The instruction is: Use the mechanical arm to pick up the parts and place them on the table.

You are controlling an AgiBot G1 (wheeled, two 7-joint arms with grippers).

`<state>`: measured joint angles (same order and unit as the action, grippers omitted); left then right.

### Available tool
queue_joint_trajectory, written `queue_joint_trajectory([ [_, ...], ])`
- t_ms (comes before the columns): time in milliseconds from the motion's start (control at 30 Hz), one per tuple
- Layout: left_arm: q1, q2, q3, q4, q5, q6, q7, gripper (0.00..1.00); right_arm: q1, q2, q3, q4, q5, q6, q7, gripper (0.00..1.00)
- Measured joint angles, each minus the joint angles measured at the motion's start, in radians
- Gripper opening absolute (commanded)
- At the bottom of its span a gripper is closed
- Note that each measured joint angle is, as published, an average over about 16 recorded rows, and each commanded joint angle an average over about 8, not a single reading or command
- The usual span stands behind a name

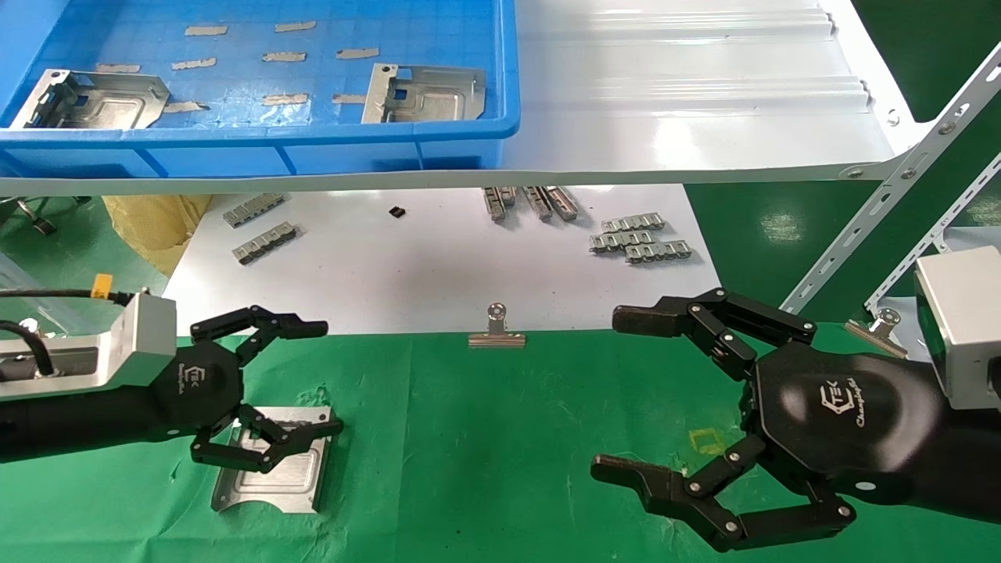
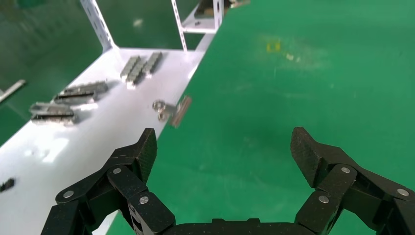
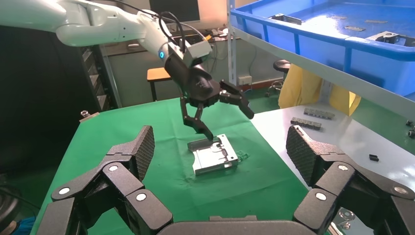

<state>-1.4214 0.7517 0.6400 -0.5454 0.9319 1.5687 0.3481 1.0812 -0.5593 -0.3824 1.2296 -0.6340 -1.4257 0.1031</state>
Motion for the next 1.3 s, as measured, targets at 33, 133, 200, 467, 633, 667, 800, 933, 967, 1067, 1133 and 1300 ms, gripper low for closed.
queue_joint_trajectory([
  [33,0.009,-0.004,-0.009,-0.019,-0.005,-0.002,-0.014,1.0,0.0,0.0,0.0,0.0,0.0,0.0,0.0,1.0],
  [133,0.036,-0.014,-0.037,-0.076,-0.021,-0.008,-0.055,1.0,0.0,0.0,0.0,0.0,0.0,0.0,0.0,1.0],
  [200,0.054,-0.022,-0.056,-0.114,-0.031,-0.011,-0.083,1.0,0.0,0.0,0.0,0.0,0.0,0.0,0.0,1.0],
  [467,0.125,-0.051,-0.13,-0.267,-0.073,-0.026,-0.194,1.0,0.0,0.0,0.0,0.0,0.0,0.0,0.0,1.0],
  [633,0.17,-0.069,-0.177,-0.363,-0.099,-0.036,-0.263,1.0,0.0,0.0,0.0,0.0,0.0,0.0,0.0,1.0],
  [667,0.179,-0.073,-0.186,-0.382,-0.104,-0.038,-0.277,1.0,0.0,0.0,0.0,0.0,0.0,0.0,0.0,1.0],
  [800,0.215,-0.087,-0.224,-0.458,-0.125,-0.045,-0.332,1.0,0.0,0.0,0.0,0.0,0.0,0.0,0.0,1.0],
  [933,0.251,-0.102,-0.261,-0.535,-0.146,-0.053,-0.388,1.0,0.0,0.0,0.0,0.0,0.0,0.0,0.0,1.0],
  [967,0.26,-0.105,-0.27,-0.554,-0.151,-0.055,-0.402,1.0,0.0,0.0,0.0,0.0,0.0,0.0,0.0,1.0],
  [1067,0.286,-0.116,-0.297,-0.61,-0.166,-0.06,-0.442,1.0,0.0,0.0,0.0,0.0,0.0,0.0,0.0,1.0],
  [1133,0.295,-0.119,-0.306,-0.628,-0.171,-0.062,-0.455,1.0,0.0,0.0,0.0,0.0,0.0,0.0,0.0,1.0],
  [1300,0.317,-0.128,-0.329,-0.675,-0.184,-0.067,-0.489,1.0,0.0,0.0,0.0,0.0,0.0,0.0,0.0,1.0],
])
